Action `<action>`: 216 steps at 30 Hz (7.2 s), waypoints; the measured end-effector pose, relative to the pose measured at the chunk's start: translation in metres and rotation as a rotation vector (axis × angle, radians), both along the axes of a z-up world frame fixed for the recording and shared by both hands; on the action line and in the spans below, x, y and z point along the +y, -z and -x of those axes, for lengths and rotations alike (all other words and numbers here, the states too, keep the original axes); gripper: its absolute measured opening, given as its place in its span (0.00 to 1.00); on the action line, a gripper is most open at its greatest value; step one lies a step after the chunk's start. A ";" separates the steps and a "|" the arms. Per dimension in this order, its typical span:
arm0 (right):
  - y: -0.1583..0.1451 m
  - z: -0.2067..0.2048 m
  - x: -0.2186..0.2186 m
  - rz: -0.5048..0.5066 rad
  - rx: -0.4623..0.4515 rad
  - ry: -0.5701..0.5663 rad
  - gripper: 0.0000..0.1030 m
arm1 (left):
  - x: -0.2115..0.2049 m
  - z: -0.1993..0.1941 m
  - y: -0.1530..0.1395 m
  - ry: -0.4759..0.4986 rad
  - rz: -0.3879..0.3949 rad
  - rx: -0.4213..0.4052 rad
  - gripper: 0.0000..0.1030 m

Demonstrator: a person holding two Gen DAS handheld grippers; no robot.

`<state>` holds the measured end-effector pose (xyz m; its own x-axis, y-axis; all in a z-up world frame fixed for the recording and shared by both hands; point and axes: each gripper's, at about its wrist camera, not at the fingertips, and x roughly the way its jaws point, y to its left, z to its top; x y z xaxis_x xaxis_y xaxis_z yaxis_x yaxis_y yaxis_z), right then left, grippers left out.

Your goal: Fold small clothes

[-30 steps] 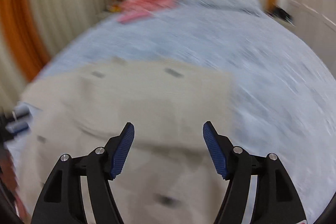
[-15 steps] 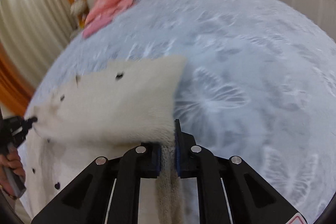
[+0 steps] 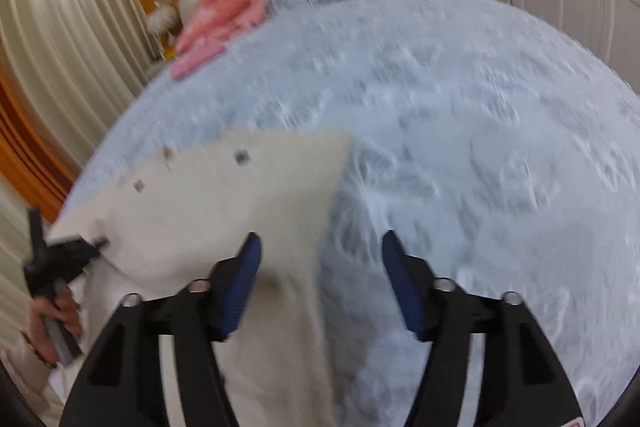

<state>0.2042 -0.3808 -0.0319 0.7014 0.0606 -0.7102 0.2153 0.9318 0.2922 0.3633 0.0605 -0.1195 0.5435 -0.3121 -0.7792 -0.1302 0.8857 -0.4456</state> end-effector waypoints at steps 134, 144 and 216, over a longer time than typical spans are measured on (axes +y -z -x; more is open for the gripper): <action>0.089 0.116 0.159 -0.026 0.153 -0.229 0.84 | 0.260 -0.018 -0.051 -0.745 0.587 -0.023 0.58; 0.090 0.116 0.159 -0.031 0.149 -0.229 0.85 | 0.229 -0.042 -0.144 -0.543 0.238 -0.316 0.05; -0.057 -0.064 0.015 -0.334 -0.237 -0.099 0.09 | 0.110 0.026 -0.043 -0.369 0.430 -0.092 0.13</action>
